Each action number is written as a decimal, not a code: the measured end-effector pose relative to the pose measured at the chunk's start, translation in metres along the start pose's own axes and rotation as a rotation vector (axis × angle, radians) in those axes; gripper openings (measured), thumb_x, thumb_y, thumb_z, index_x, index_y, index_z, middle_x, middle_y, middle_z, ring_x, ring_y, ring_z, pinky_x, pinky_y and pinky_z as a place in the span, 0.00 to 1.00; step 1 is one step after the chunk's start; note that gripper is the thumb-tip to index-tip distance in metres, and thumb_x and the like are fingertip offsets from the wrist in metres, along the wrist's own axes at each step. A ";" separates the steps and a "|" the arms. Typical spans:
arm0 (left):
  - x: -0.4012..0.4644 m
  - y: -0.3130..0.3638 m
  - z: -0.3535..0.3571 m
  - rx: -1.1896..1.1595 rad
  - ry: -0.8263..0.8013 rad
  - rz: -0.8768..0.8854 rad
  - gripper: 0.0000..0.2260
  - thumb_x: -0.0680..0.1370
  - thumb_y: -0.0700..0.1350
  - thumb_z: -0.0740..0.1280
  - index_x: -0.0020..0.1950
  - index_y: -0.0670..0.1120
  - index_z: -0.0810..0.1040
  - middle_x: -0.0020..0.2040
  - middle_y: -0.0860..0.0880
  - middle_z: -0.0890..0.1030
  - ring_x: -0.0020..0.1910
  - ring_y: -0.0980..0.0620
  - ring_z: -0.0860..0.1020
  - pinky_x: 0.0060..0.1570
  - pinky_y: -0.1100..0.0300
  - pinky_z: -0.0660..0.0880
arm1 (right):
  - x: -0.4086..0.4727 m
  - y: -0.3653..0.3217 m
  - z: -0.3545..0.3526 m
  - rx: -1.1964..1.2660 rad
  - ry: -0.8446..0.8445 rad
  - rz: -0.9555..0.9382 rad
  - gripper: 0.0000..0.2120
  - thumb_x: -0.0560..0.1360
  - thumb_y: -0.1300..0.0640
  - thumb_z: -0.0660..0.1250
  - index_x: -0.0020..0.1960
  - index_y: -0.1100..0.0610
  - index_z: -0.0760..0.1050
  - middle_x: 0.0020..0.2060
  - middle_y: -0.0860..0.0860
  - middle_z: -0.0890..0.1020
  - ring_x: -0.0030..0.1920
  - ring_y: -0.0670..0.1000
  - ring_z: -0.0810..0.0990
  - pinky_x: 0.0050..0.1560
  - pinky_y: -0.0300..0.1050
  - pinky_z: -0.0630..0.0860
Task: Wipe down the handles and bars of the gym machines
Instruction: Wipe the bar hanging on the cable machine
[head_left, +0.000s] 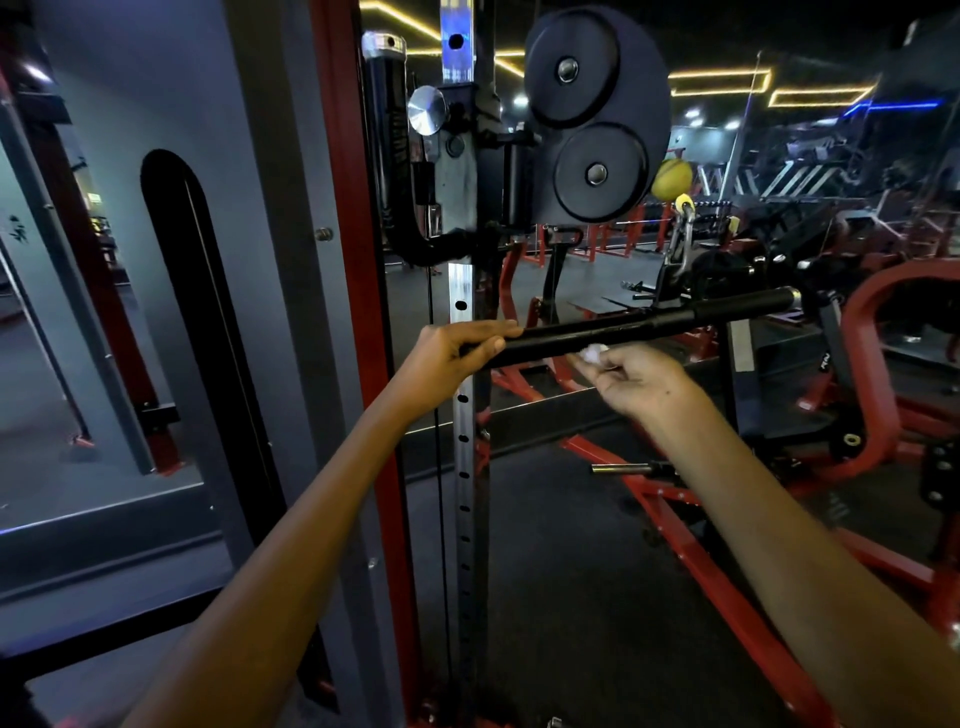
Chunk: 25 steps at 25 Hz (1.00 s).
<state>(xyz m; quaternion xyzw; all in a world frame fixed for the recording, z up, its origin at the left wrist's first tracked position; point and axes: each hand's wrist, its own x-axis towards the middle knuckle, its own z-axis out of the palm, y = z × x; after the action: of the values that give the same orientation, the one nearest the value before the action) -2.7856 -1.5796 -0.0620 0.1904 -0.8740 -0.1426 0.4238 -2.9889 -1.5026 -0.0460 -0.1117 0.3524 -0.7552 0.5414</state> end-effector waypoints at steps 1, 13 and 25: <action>-0.001 0.000 -0.001 -0.004 0.001 0.011 0.13 0.80 0.39 0.64 0.65 0.43 0.76 0.63 0.47 0.79 0.49 0.65 0.79 0.49 0.71 0.75 | 0.000 -0.009 -0.002 0.055 0.012 -0.007 0.17 0.77 0.76 0.50 0.62 0.69 0.67 0.65 0.62 0.69 0.65 0.61 0.71 0.65 0.50 0.68; -0.016 -0.013 -0.003 -0.127 0.006 -0.018 0.14 0.80 0.38 0.63 0.65 0.46 0.74 0.65 0.47 0.76 0.70 0.50 0.71 0.70 0.53 0.67 | 0.007 -0.026 -0.014 0.087 0.195 -0.146 0.09 0.79 0.69 0.53 0.46 0.61 0.70 0.59 0.56 0.74 0.45 0.48 0.75 0.58 0.40 0.72; -0.009 -0.005 -0.009 -0.043 0.092 0.047 0.12 0.79 0.37 0.64 0.62 0.41 0.78 0.59 0.52 0.79 0.58 0.65 0.76 0.57 0.71 0.72 | 0.003 0.051 0.030 0.048 0.006 -0.032 0.13 0.77 0.73 0.53 0.54 0.63 0.71 0.59 0.61 0.75 0.46 0.53 0.79 0.59 0.47 0.75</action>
<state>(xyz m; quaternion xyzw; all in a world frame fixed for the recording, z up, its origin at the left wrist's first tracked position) -2.7725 -1.5803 -0.0648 0.1669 -0.8546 -0.1422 0.4708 -2.9353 -1.5261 -0.0582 -0.1021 0.3340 -0.7723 0.5307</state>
